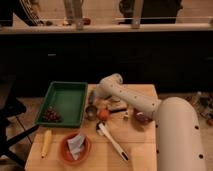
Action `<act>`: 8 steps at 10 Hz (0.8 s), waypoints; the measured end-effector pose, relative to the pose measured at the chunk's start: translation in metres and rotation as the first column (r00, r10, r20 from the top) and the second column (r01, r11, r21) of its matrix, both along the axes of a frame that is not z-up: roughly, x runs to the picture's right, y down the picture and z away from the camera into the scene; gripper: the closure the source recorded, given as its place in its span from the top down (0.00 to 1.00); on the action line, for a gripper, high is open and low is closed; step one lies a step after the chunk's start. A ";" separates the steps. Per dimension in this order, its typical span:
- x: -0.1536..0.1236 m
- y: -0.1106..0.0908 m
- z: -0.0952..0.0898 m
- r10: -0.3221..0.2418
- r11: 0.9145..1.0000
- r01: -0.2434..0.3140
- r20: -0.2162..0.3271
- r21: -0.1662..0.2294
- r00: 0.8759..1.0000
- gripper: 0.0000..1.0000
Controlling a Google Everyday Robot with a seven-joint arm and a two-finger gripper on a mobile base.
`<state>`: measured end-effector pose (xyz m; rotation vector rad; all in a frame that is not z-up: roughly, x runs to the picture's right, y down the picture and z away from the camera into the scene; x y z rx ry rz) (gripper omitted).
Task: Wipe purple bowl with sponge
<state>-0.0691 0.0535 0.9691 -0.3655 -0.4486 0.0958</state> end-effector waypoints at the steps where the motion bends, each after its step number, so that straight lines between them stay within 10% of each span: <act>1: 0.000 0.000 0.001 0.001 1.000 -0.001 -0.003 0.000 1.000 0.80; 4: 0.002 0.002 0.003 0.003 1.000 -0.003 -0.008 0.000 1.000 0.72; 8: 0.005 0.002 0.004 0.015 1.000 -0.015 0.015 -0.004 1.000 0.31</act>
